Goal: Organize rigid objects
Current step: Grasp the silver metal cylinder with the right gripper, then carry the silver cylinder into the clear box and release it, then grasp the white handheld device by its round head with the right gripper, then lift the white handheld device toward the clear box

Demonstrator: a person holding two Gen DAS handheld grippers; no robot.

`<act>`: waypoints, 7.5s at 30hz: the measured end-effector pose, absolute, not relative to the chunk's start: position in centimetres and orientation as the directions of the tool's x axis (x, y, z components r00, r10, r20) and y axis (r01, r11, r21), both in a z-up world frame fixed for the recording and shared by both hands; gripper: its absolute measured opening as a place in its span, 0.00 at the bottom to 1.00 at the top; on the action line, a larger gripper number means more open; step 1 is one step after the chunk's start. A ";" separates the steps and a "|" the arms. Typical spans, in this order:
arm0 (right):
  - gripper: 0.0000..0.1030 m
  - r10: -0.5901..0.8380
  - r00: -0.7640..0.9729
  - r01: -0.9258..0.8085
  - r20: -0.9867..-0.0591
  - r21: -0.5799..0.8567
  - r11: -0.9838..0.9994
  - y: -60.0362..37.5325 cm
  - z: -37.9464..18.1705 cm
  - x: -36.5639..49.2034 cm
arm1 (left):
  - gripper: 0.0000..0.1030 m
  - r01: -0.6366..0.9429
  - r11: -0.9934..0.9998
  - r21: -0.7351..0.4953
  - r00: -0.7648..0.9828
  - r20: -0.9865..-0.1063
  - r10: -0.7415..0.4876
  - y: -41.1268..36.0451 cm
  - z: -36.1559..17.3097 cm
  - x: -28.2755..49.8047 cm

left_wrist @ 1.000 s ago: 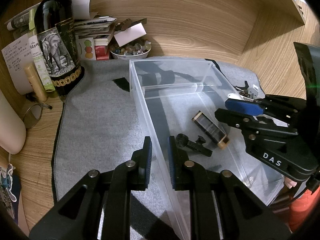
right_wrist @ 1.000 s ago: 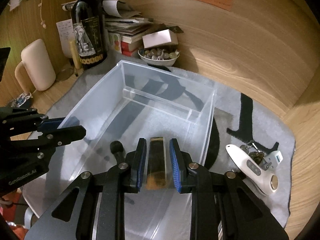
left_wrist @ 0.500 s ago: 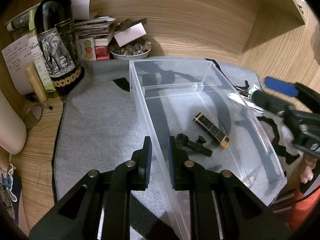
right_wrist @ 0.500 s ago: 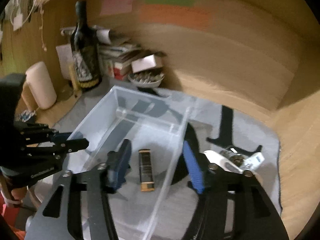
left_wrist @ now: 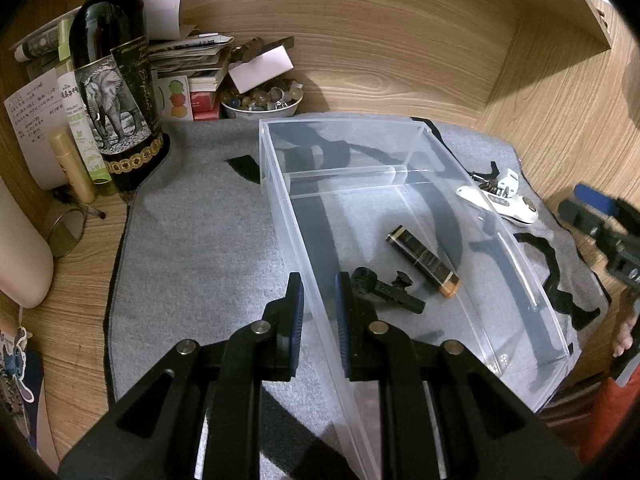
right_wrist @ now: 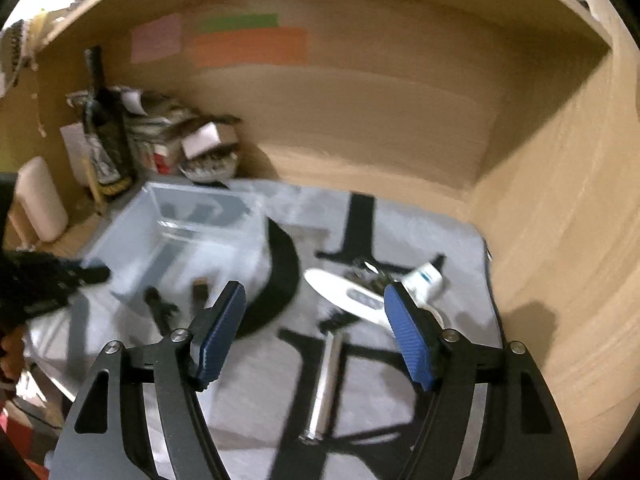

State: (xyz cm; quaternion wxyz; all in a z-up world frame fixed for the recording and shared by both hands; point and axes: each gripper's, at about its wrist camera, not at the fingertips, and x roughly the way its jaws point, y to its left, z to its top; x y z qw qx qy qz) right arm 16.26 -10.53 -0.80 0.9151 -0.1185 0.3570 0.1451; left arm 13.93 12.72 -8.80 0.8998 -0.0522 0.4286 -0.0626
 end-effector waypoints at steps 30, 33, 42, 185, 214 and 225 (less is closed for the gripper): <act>0.14 0.118 0.536 -0.307 -0.836 -0.063 0.950 -13.3 -9.7 16.3 | 0.15 0.067 0.988 -0.143 0.624 -0.766 -0.153 12.6 -8.9 13.9; 0.14 0.135 0.534 -0.296 -0.835 -0.035 0.955 -13.7 -9.5 16.2 | 0.15 0.067 0.988 -0.141 0.624 -0.767 -0.152 12.6 -8.9 13.9; 0.14 0.172 0.596 -0.294 -0.784 -0.014 0.956 -13.8 -6.6 15.6 | 0.15 0.066 0.988 -0.141 0.624 -0.766 -0.151 12.6 -8.9 13.9; 0.42 0.145 0.486 -0.387 -0.862 -0.064 0.920 -12.4 -10.2 23.4 | 0.15 0.044 0.989 -0.141 0.617 -0.774 -0.138 12.2 -9.3 14.3; 0.37 0.230 0.751 -0.351 -0.619 -0.079 0.933 -12.6 0.8 18.4 | 0.15 0.045 0.989 -0.139 0.618 -0.774 -0.136 12.3 -9.3 14.4; 0.37 0.357 0.784 -0.447 -0.508 -0.062 0.893 -9.5 4.8 16.0 | 0.15 0.044 0.989 -0.140 0.618 -0.774 -0.136 12.3 -9.3 14.4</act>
